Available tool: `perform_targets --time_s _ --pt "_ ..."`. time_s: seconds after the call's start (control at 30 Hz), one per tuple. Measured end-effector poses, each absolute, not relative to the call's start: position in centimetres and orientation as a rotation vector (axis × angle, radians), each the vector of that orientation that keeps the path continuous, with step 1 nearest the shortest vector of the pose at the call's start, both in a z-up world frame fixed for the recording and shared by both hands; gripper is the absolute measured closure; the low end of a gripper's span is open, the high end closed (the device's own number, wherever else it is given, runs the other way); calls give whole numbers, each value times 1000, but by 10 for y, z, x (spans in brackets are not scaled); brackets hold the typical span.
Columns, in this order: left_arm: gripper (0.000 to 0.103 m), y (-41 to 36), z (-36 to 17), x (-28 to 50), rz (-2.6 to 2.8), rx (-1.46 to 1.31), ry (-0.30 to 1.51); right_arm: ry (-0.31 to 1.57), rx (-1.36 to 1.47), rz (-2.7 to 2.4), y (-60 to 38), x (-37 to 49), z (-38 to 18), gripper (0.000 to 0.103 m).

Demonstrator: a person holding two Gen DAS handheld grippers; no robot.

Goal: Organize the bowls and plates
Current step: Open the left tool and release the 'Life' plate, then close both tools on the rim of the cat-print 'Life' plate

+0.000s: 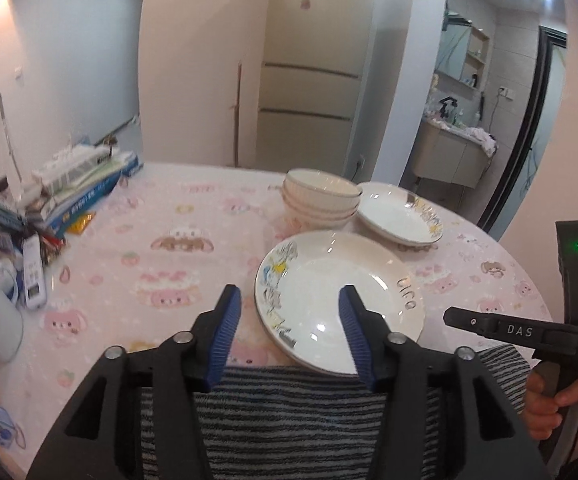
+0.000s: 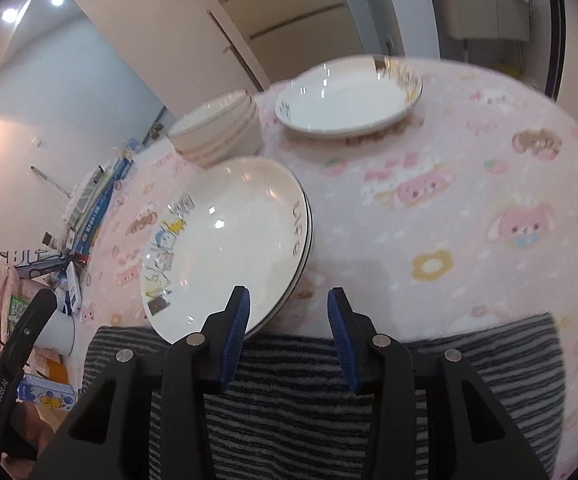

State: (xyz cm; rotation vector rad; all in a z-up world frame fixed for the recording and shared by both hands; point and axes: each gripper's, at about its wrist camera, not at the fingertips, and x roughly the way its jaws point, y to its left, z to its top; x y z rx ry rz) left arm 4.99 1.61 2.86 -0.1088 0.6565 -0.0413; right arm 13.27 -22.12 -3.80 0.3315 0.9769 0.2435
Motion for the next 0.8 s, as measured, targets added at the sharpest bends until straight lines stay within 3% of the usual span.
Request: perform_targets --time_s 0.17,0.3,0.37,0.47,0.7,0.8 --pt "34 -1 57 46 -40 -12 517 870 356 285 -237 122 3 60" --pt "30 -9 85 58 -91 -34 483 792 396 285 -253 125 30 60" --pt "20 -18 96 63 -117 -18 450 763 429 279 -264 129 40 60" --pt "15 -30 105 74 -139 -25 417 723 454 248 -279 137 50 60" --pt "15 -58 84 134 -205 -79 548 726 433 150 -312 171 44 60" --pt "22 -73 69 165 -203 -114 637 776 427 131 -323 197 30 60"
